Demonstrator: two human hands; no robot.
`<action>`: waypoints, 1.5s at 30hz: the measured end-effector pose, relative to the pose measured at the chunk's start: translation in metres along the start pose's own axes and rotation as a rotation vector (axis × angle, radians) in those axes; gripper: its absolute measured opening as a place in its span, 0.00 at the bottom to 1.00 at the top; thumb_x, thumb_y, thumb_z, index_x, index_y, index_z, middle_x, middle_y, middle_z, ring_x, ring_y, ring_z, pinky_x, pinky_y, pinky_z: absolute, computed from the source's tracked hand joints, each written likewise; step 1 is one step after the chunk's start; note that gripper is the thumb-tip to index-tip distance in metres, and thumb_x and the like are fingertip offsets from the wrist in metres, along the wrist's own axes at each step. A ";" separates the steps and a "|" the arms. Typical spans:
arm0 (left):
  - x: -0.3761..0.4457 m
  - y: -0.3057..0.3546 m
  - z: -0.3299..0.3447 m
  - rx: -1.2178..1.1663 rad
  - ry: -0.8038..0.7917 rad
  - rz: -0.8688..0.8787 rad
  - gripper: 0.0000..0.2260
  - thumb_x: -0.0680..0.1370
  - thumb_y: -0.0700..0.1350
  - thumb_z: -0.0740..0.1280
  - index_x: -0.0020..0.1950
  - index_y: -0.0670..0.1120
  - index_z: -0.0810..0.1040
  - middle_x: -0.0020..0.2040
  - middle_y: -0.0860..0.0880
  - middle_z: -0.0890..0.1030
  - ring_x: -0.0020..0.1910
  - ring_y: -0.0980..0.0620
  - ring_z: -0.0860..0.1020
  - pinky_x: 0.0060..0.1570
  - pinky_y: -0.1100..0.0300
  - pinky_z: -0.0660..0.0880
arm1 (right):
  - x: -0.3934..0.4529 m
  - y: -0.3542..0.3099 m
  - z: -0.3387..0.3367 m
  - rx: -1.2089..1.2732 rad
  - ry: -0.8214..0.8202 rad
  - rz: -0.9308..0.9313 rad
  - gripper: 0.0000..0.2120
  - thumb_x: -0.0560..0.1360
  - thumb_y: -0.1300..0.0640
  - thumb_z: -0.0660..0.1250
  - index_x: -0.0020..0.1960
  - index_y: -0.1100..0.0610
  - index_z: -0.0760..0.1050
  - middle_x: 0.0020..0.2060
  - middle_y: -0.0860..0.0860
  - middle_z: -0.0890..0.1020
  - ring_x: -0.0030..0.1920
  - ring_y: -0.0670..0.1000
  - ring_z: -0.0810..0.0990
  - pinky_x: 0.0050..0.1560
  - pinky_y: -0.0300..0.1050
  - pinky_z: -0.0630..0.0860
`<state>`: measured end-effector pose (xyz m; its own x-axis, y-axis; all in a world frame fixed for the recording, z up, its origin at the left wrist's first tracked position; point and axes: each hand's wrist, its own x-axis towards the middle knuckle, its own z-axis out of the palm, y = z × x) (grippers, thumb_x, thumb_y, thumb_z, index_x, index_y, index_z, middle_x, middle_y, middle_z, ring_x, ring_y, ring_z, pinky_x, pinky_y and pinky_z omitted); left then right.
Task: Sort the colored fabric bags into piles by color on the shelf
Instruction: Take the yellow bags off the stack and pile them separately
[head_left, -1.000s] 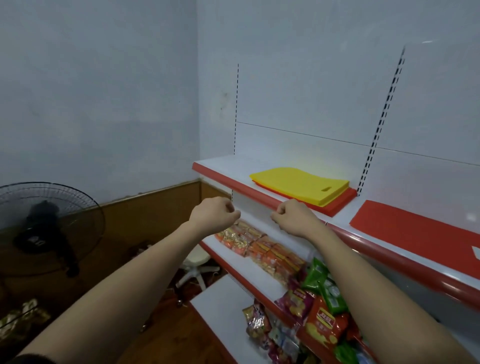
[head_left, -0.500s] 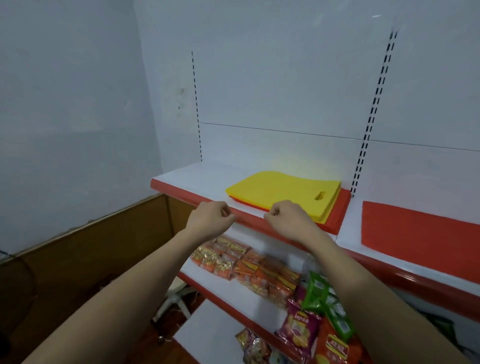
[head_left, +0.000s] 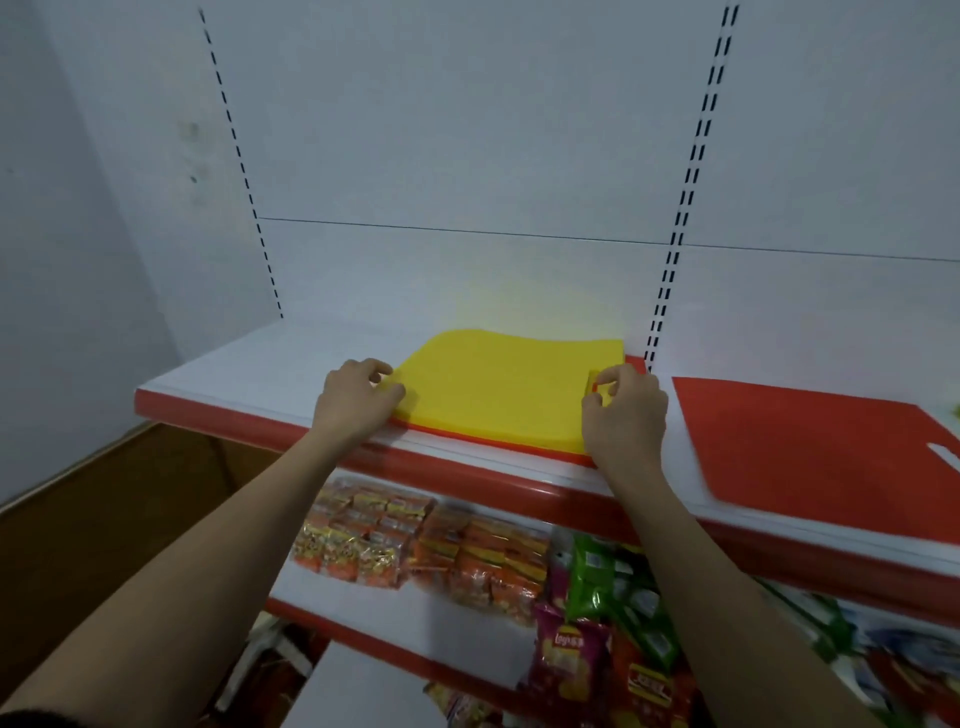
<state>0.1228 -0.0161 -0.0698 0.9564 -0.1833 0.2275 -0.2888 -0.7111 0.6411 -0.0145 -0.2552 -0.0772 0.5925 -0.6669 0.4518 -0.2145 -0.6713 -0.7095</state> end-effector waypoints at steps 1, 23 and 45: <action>0.006 -0.002 0.002 -0.012 -0.021 -0.005 0.29 0.66 0.60 0.61 0.63 0.48 0.78 0.61 0.45 0.78 0.60 0.43 0.75 0.57 0.49 0.73 | -0.002 0.001 0.003 -0.013 -0.004 0.059 0.09 0.76 0.62 0.64 0.55 0.58 0.74 0.55 0.58 0.73 0.57 0.59 0.70 0.51 0.49 0.68; 0.043 -0.034 0.030 0.044 -0.100 0.090 0.28 0.70 0.67 0.69 0.65 0.54 0.76 0.68 0.46 0.70 0.68 0.43 0.67 0.64 0.47 0.66 | -0.011 0.035 0.020 -0.089 0.193 0.015 0.15 0.78 0.68 0.56 0.55 0.56 0.78 0.49 0.57 0.76 0.44 0.60 0.74 0.40 0.45 0.64; 0.023 0.009 -0.012 -0.680 -0.405 0.092 0.16 0.77 0.34 0.69 0.63 0.40 0.73 0.52 0.40 0.80 0.38 0.41 0.83 0.41 0.51 0.83 | -0.047 -0.026 -0.068 0.190 0.124 0.232 0.20 0.75 0.74 0.54 0.57 0.62 0.81 0.54 0.58 0.80 0.36 0.53 0.77 0.38 0.48 0.77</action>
<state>0.1415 -0.0181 -0.0503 0.8313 -0.5466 0.1012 -0.2064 -0.1345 0.9692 -0.0898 -0.2284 -0.0434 0.4434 -0.8371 0.3205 -0.1773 -0.4324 -0.8841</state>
